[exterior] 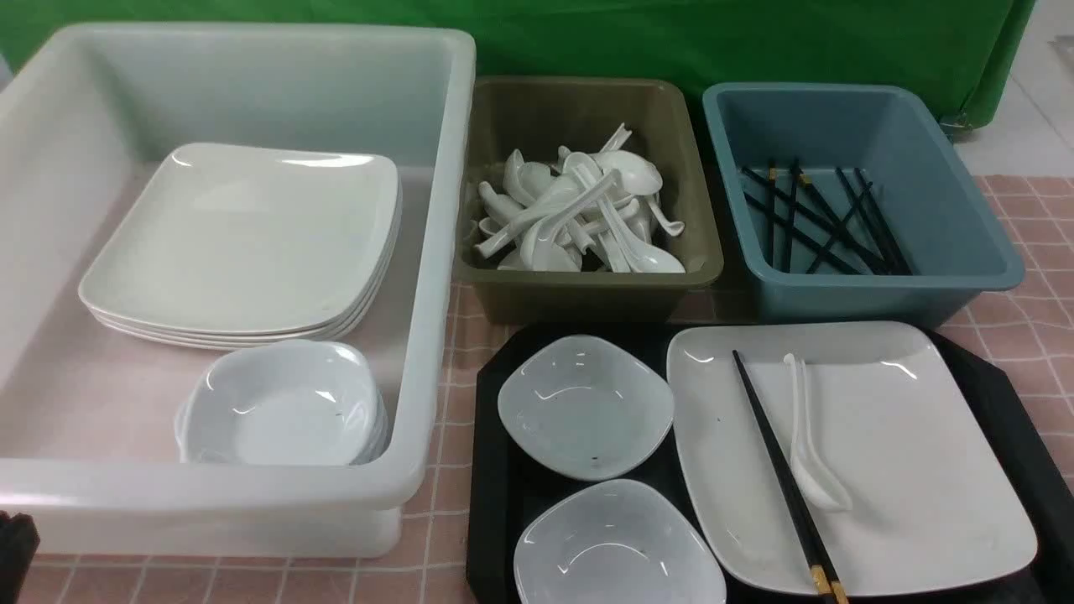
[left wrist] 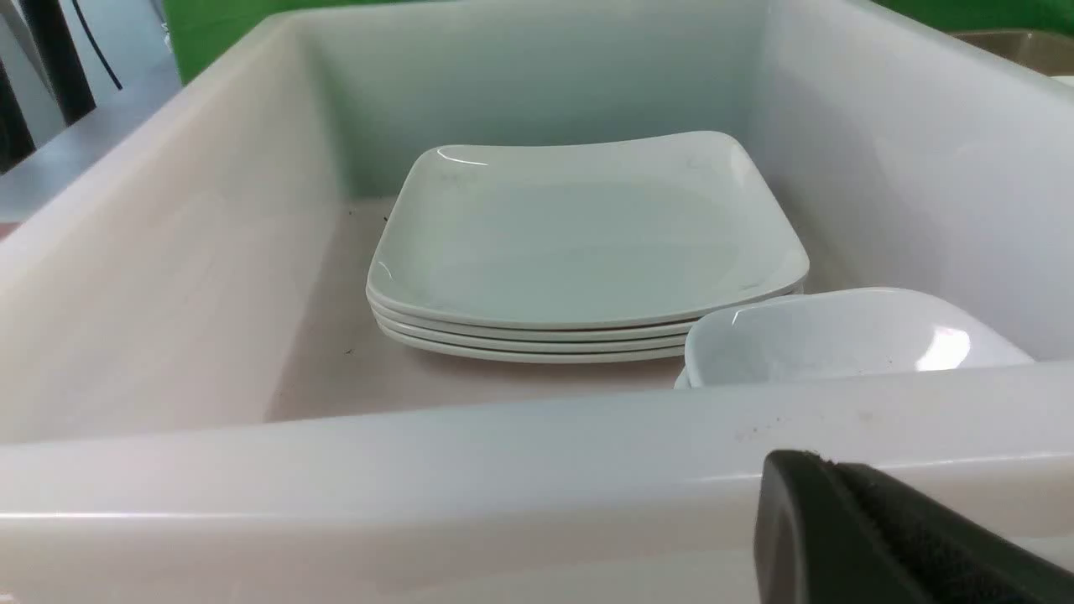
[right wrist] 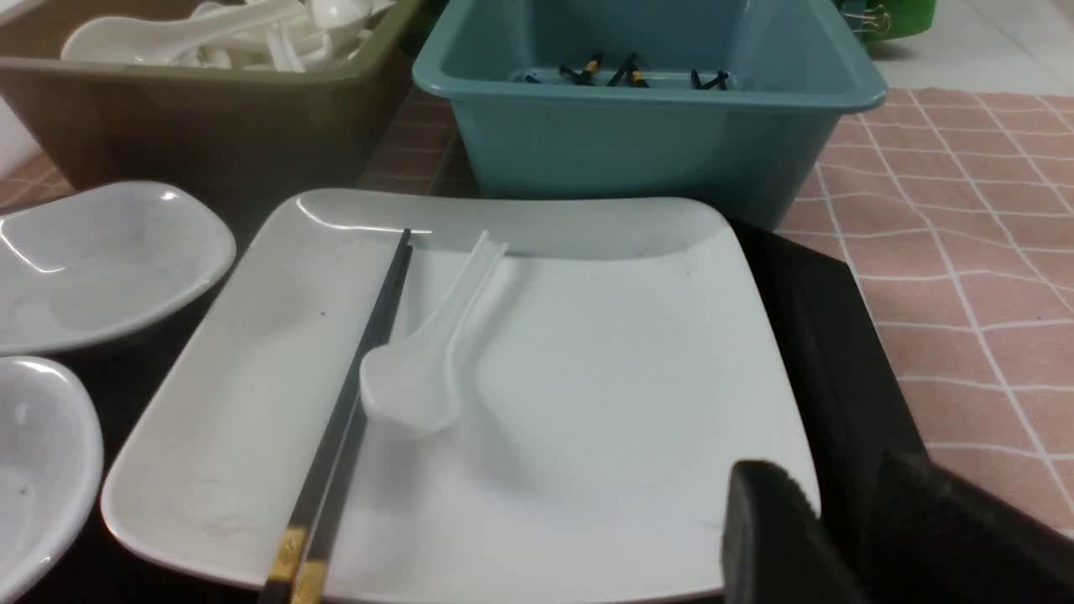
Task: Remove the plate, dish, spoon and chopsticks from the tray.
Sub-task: Use the right arm to grab a soup spoon from the plate
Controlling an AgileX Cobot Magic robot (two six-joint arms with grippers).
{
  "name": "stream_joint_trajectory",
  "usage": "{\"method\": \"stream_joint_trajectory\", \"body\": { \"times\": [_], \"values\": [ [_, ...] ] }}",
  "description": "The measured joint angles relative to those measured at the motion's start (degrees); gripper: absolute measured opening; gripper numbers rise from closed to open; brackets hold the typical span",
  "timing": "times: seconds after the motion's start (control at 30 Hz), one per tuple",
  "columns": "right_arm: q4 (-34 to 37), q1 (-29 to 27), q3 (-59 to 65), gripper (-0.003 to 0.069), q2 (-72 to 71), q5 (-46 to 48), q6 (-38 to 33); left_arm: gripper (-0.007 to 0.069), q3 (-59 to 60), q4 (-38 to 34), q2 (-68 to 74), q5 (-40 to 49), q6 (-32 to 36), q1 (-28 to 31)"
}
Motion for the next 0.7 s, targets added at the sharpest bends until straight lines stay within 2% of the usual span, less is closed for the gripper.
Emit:
{"method": "stream_joint_trajectory", "body": {
  "times": [0.5, 0.67, 0.7],
  "values": [
    [0.00, 0.00, 0.00, 0.0241, 0.00, 0.00, 0.00, 0.0022, 0.00, 0.00, 0.00, -0.22, 0.32, 0.00],
    [0.00, 0.00, 0.00, 0.0241, 0.00, 0.00, 0.00, 0.0022, 0.05, -9.25, 0.00, -7.58, -1.44, 0.00],
    [0.00, 0.00, 0.00, 0.0241, 0.00, 0.00, 0.00, 0.0022, 0.05, -13.76, 0.00, -12.99, -2.90, 0.00]
  ]
}}
